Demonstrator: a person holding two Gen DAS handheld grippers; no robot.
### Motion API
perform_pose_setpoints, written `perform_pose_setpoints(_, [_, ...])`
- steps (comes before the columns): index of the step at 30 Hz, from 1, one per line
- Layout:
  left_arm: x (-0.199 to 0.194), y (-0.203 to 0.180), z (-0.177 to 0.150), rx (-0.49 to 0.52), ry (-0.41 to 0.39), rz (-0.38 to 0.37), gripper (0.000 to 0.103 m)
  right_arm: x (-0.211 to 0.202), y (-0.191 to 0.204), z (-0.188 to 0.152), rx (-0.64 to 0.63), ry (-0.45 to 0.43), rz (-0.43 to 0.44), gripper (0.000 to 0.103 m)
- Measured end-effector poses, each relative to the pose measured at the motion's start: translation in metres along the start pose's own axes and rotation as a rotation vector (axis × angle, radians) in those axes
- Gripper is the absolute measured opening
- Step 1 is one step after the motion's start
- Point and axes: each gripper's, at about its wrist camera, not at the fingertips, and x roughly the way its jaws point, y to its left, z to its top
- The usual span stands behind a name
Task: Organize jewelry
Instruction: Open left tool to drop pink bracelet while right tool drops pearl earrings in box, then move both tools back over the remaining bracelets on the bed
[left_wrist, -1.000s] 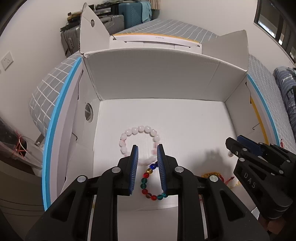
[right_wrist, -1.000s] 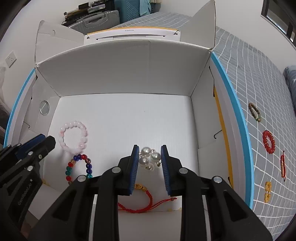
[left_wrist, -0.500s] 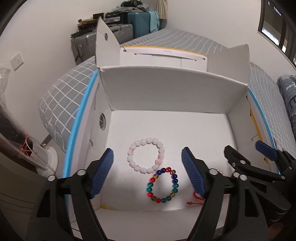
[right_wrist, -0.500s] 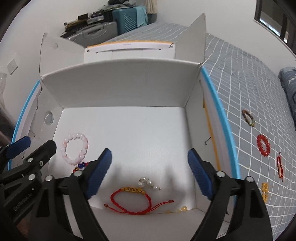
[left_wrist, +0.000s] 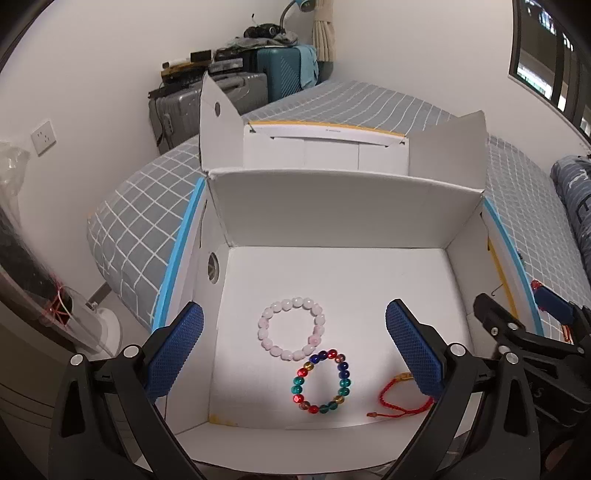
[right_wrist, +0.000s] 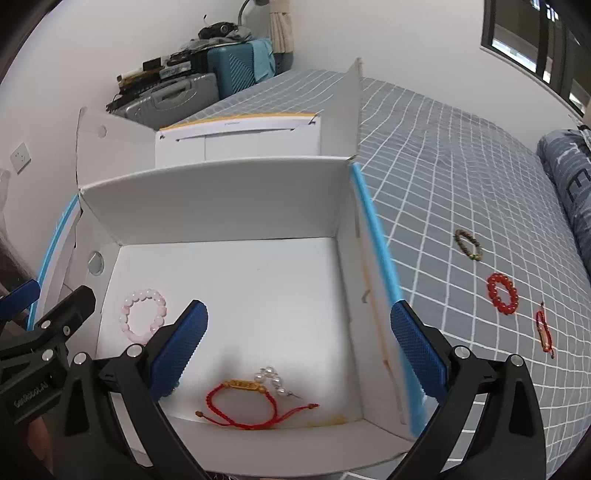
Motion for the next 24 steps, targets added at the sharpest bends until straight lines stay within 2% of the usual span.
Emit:
perform_pose_setpoints(12, [-0.02, -0.05, 0.0, 0.038, -0.025, -0.08, 0.097, -0.036, -0.071, -0.003, 0.129, -0.073, -0.053, 0.095])
perform_pose_setpoints(24, [-0.047, -0.158, -0.013, 0.166, -0.027, -0.224, 0.097, -0.076, -0.159, -0.023, 0.218, -0.107, -0.151, 0.095])
